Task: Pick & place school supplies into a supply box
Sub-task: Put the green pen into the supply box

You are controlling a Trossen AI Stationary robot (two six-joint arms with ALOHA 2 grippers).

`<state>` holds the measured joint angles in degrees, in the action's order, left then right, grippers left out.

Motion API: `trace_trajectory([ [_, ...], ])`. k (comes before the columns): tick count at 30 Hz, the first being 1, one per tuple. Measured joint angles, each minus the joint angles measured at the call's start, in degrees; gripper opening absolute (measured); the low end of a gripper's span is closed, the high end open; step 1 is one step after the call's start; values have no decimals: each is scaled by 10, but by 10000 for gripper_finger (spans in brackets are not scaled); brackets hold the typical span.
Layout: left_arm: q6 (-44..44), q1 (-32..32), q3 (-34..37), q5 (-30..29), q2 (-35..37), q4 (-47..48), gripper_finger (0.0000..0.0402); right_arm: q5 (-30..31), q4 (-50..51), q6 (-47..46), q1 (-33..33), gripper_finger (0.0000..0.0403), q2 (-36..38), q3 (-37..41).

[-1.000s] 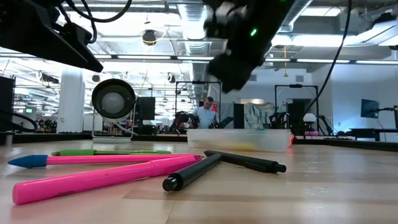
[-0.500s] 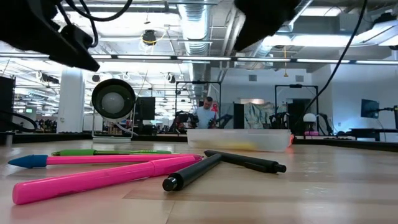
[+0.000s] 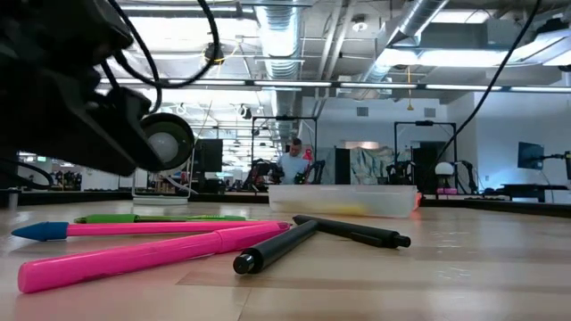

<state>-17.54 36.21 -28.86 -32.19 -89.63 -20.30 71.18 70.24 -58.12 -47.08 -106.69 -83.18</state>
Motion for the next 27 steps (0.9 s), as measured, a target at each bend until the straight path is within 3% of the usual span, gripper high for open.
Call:
trace_trajectory([
  [8, 1, -37, -21, 35, -56, -31, 208, 74, 65, -140, -82, 121, 0, 10],
  [17, 11, -63, -29, 55, -64, -44, 208, 70, 60, -177, -106, 121, -1, 35],
  [23, 20, -75, -30, 93, -102, -85, 208, 69, 60, -214, -105, 121, -1, 63],
  [27, 21, -75, -31, 88, -123, -92, 208, 69, 58, -215, -105, 121, -1, 69],
])
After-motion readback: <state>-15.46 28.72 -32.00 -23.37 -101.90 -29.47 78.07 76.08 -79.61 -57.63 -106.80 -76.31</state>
